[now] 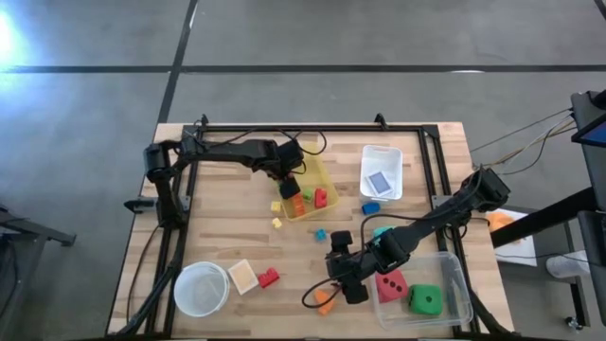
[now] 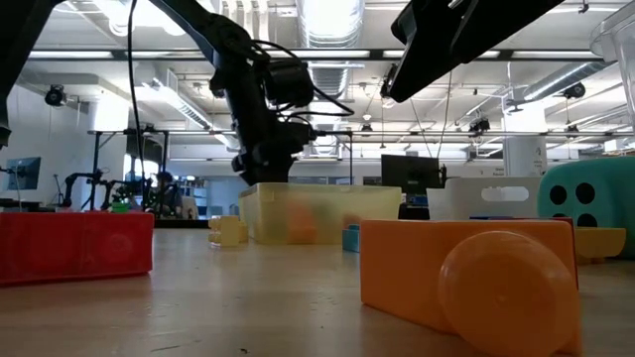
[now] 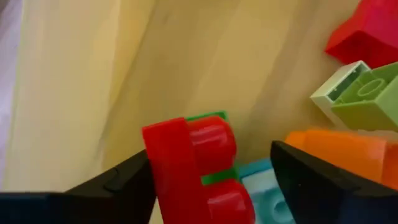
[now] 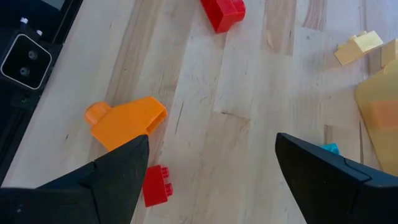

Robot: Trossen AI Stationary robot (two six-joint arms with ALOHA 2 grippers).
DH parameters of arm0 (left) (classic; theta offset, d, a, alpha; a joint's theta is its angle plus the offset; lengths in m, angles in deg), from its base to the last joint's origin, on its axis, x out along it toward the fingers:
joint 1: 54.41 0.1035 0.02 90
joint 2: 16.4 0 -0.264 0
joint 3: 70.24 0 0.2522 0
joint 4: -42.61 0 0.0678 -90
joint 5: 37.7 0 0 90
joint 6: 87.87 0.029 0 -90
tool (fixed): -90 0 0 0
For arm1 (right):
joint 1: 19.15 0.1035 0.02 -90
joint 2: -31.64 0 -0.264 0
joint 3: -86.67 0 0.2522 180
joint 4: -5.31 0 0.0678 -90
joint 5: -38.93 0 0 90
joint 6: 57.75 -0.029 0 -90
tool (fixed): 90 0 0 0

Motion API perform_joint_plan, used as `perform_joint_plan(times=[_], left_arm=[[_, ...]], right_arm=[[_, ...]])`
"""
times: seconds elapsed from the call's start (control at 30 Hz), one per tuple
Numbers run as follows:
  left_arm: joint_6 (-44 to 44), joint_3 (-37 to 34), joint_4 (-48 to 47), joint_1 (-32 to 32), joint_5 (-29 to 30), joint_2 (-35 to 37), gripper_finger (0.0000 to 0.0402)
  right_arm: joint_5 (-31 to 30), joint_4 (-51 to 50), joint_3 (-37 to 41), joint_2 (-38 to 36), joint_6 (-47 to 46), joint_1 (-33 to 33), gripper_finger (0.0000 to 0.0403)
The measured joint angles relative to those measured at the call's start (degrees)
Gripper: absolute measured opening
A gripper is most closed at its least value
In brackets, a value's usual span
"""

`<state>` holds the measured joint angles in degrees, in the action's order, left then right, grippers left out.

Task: Pick & Place Toys
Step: Put the red game piece into the yellow bin, then put the yellow game piece into the yellow bin

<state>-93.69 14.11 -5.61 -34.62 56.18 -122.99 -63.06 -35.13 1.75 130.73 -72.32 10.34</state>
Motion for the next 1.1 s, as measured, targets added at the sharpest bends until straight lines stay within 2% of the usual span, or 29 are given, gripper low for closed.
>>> perform_joint_plan(times=[0.27, 0.63, 0.9, 1.1], left_arm=[[0.00, 0.00, -0.52, 0.00, 0.33, 0.00, 0.0345], [0.00, 0.26, -0.88, 0.02, 0.44, 0.59, 0.0350], [-2.98, 4.57, -8.85, -0.43, 0.41, 0.68, 0.0350], [-3.75, 9.77, -20.90, -3.48, 0.41, 1.15, 0.0350]], right_arm=[[0.00, -0.01, 0.03, 0.00, -0.02, 0.00, 0.0343], [0.00, 0.00, 0.03, 0.00, 0.00, 0.00, 0.0343], [-0.01, -0.02, 0.05, 0.00, 0.33, -0.02, 0.0343], [0.00, -0.04, 0.05, 0.00, 0.28, 0.00, 0.0343]])
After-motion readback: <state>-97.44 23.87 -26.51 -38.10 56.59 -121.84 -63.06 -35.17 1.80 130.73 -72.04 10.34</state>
